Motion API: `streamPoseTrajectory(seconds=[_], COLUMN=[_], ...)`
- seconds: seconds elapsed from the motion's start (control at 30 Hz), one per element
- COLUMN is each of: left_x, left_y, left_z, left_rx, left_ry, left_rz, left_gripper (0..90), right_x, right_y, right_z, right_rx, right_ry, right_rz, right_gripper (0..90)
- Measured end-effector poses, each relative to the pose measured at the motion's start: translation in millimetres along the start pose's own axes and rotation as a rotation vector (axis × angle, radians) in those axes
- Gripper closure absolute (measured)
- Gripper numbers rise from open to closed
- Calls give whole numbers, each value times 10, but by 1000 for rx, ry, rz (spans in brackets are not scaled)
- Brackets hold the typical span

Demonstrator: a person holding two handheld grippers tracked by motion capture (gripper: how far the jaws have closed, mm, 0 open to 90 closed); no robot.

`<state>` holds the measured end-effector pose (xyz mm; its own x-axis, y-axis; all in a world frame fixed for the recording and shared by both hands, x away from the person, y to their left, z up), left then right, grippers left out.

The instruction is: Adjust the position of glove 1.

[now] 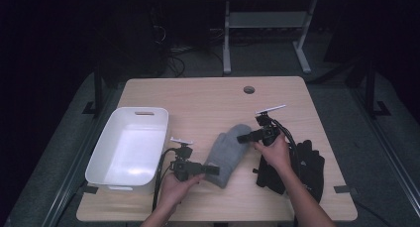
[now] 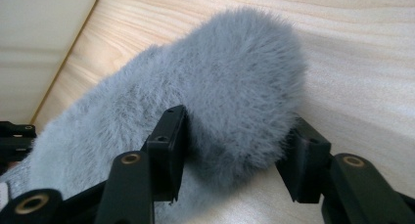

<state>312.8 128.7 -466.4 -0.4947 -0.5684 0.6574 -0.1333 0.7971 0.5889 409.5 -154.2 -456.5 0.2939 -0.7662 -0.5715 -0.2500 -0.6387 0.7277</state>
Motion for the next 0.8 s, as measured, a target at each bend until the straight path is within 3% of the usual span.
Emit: streamPoseTrajectory(seconds=[0.23, 0.33, 0.47, 0.63, 0.8], left_x=[-23, -2, 14, 21, 26], left_y=[-31, -81, -110, -112, -94], left_z=[-9, 3, 14, 36, 71], left_rx=[-15, -22, -38, -31, -5], left_ry=[27, 22, 13, 6, 9], left_rz=[6, 11, 28, 56, 70], left_gripper=[211, 220, 274, 399, 443], right_x=[-32, -44, -70, -87, -142], right_y=[-7, -33, -88, -169, -180], right_z=[24, 30, 45, 40, 20], right_rx=[30, 47, 58, 74, 86], right_ry=[-16, -26, -57, -79, -77], right_rz=[27, 49, 44, -41, -78], right_gripper=[480, 459, 475, 636, 738])
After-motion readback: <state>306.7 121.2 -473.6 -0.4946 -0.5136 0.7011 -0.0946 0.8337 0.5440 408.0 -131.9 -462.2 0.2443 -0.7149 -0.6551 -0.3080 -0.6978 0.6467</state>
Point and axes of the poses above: each handheld gripper's, and its own axes: y roughly backward along the jaws, z roughly out of its underside, x roughly to its right, the point moved 1 cm from there along -y, roughly forward along the jaws, and after that the axes turned 8 degrees about -y, right-handed, at the moved point
